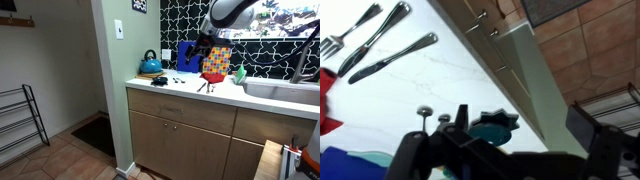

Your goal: Unfold the red cloth

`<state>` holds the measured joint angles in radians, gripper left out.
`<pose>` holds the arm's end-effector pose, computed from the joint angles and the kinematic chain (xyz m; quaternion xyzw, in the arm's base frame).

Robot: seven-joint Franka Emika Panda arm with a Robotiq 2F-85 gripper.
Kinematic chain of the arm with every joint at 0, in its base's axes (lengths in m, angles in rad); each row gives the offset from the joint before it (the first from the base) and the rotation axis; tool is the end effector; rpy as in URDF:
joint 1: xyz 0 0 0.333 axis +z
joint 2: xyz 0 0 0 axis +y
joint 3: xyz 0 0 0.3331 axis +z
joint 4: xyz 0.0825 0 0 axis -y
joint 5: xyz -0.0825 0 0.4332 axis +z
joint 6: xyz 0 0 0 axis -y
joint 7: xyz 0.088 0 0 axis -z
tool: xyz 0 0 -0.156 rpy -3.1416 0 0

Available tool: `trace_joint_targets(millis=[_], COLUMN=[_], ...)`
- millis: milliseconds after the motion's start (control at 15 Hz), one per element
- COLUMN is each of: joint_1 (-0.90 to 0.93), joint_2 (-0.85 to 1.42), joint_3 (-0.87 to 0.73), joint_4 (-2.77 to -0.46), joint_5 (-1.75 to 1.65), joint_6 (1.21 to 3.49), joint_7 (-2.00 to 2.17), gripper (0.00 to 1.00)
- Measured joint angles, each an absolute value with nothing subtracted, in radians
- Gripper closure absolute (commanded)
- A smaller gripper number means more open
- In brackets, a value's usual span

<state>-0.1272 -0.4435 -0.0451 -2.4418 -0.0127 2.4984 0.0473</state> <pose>0.5044 -0.0885 0.4698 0.9635 -0.1025 0.2471 0.0105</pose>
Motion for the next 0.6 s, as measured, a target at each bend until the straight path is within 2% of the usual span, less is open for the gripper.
trace_joint_targets(millis=[333,600], joint_1=[-0.311,-0.508], joint_2=[-0.352,-0.292], joint_3=[0.005,0.072], joint_4=[-2.402,-2.355], joint_5=[-0.290,-0.569], joint_6=[2.712,2.754], joint_7=[0.266,0.541], gripper=[0.00,0.00])
